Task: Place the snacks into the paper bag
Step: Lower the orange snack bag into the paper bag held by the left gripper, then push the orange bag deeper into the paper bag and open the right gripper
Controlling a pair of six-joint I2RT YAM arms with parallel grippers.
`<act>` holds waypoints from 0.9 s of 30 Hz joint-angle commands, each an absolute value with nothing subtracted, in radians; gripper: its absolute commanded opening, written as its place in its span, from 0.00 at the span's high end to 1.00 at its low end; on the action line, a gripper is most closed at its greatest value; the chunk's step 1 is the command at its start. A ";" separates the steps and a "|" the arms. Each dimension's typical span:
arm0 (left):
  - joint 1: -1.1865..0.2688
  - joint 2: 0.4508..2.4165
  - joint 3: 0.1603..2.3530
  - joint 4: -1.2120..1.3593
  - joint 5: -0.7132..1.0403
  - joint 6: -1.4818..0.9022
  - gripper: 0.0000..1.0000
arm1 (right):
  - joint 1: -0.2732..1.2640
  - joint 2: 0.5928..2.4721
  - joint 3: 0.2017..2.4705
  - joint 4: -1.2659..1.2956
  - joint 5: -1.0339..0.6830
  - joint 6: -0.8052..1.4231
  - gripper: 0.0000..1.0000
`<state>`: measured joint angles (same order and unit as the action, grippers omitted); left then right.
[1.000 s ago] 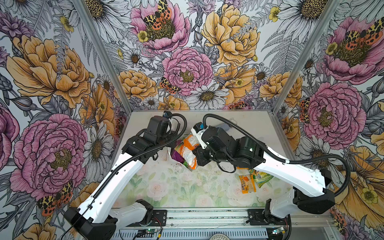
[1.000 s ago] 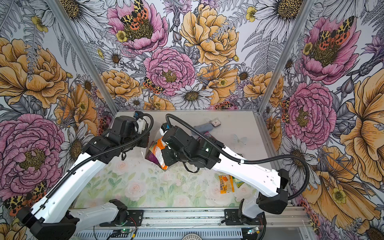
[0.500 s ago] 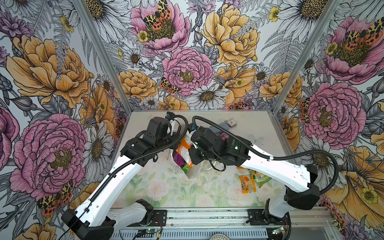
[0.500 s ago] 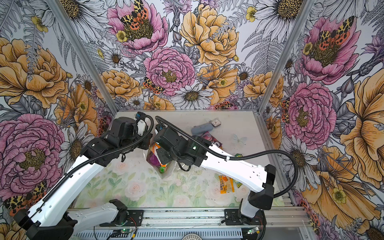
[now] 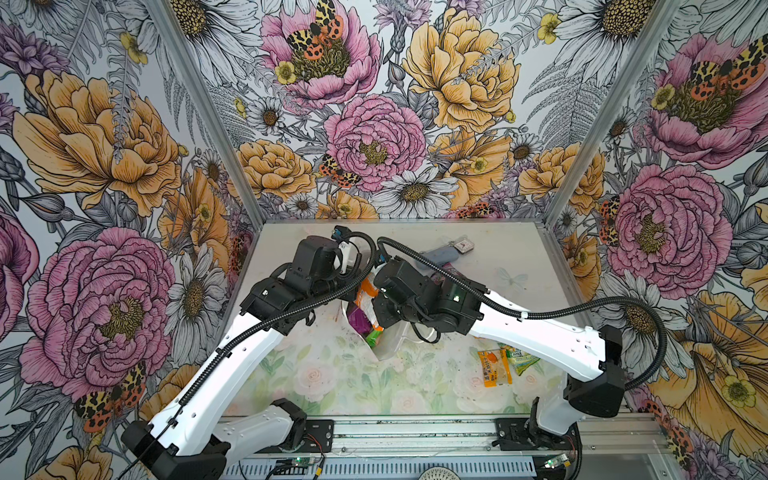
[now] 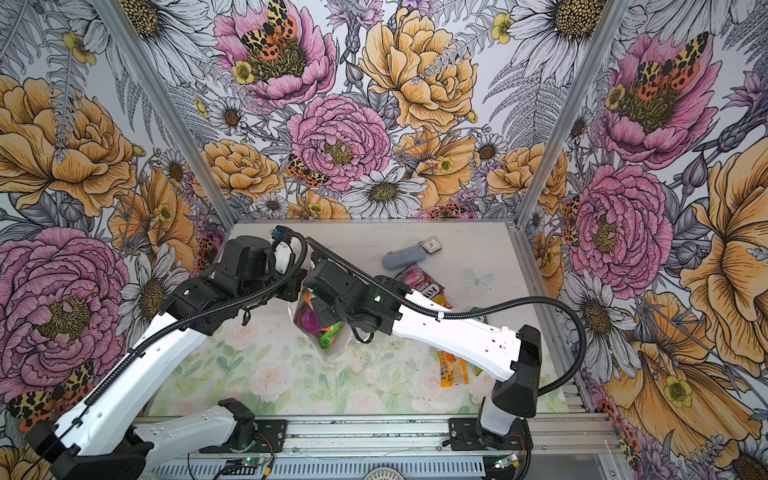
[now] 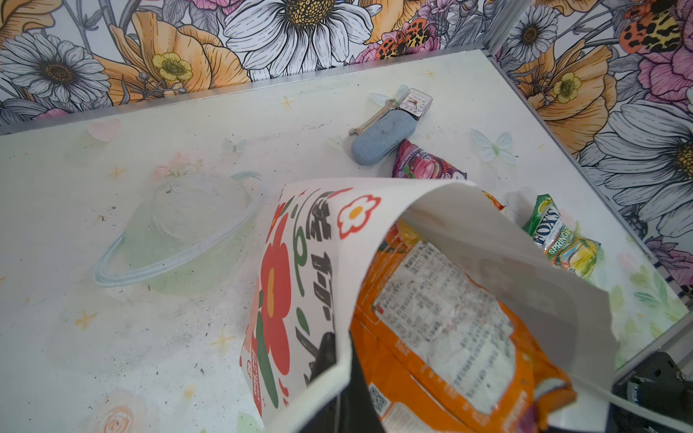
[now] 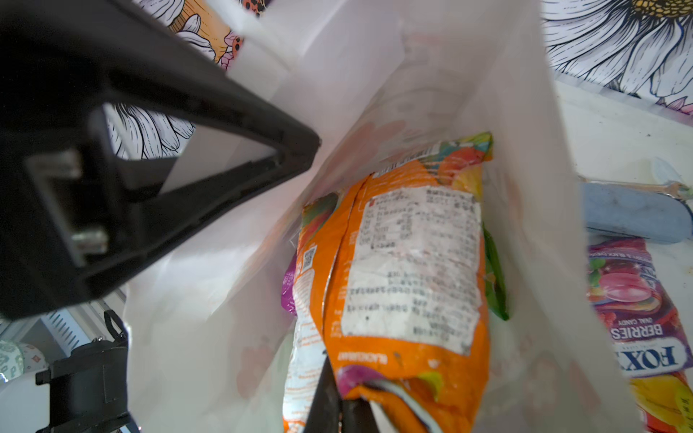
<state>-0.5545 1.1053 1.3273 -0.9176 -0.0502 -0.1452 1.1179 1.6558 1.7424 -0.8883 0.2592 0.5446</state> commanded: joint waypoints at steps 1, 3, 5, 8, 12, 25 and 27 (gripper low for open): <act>-0.563 1.052 1.329 -0.769 -0.015 -0.130 1.00 | 1.084 1.663 1.738 -0.781 0.273 0.578 1.00; -0.563 1.049 1.325 -0.764 -0.008 -0.129 1.00 | 1.068 1.671 1.738 -0.760 0.262 0.589 1.00; -0.564 1.047 1.321 -0.759 0.000 -0.133 1.00 | 1.054 1.684 1.736 -0.733 0.240 0.592 1.00; -0.563 1.048 1.317 -0.753 0.011 -0.135 1.00 | 1.043 1.706 1.741 -0.712 0.231 0.594 1.00; -0.563 1.049 1.311 -0.749 0.015 -0.138 1.00 | 1.034 1.734 1.740 -0.679 0.216 0.595 1.00; -0.546 1.061 1.304 -0.747 0.013 -0.148 1.00 | 1.027 1.760 1.692 -0.574 0.255 0.646 1.00; -0.538 1.064 1.304 -0.747 0.003 -0.154 1.00 | 1.029 1.754 1.685 -0.568 0.250 0.645 1.00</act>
